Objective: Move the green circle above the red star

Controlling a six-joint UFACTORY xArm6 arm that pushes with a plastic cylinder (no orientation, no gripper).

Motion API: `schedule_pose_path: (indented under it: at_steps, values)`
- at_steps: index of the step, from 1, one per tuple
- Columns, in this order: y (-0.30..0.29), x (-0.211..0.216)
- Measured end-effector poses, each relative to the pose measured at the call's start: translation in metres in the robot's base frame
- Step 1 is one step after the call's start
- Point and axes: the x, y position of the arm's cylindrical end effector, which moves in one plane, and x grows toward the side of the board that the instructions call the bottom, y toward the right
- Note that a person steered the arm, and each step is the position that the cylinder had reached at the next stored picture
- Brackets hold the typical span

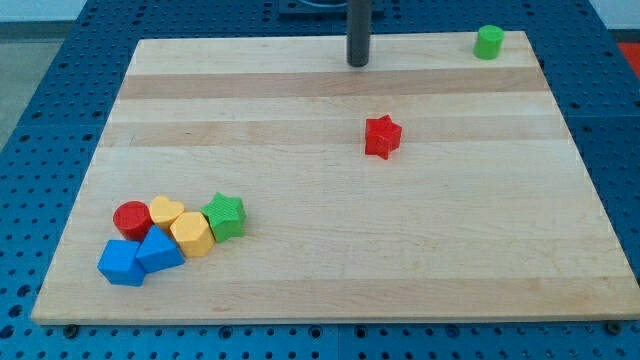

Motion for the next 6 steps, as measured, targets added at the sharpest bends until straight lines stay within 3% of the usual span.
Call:
schedule_pose_path:
  at_steps: [3,6]
  values:
    - [0.185,0.035]
    - [0.208,-0.046]
